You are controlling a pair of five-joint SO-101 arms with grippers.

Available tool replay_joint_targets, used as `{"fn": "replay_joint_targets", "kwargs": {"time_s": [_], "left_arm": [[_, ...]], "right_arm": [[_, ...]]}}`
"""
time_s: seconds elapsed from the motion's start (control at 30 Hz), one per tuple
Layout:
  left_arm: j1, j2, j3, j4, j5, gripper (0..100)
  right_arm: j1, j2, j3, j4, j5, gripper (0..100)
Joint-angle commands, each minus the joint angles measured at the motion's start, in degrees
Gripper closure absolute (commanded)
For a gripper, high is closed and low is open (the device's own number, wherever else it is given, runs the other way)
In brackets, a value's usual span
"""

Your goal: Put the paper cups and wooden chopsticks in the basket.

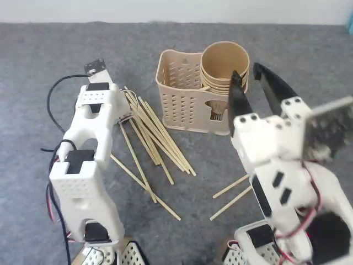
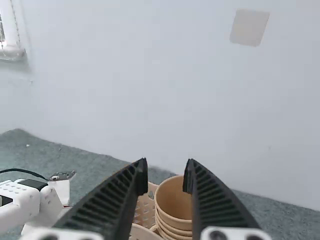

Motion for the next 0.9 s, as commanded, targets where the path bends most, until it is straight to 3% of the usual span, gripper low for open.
{"fn": "replay_joint_targets", "kwargs": {"time_s": [0.0,0.2,0.33,0.57,0.73,0.87], "left_arm": [[0.3,-0.4,-2.9,1.1,-0.6,91],[0.3,-0.1,-3.0,0.9,-0.6,99],[0.3,0.0,-3.0,1.1,-0.6,99],[0.2,-1.2,-3.6,2.5,-0.7,99],[-1.6,-9.4,-4.3,5.0,-2.3,99],[-3.3,-17.1,-4.1,4.9,-6.6,99]], "right_arm": [[0.7,-2.4,0.8,0.4,4.1,87.2],[0.9,-7.0,5.0,0.4,5.7,87.2],[1.3,-10.6,6.7,0.5,5.9,87.2],[8.8,-14.6,8.3,8.7,7.6,87.6],[11.8,-15.2,15.9,16.0,8.2,87.6],[15.1,-15.2,28.0,13.4,8.2,87.6]]}}
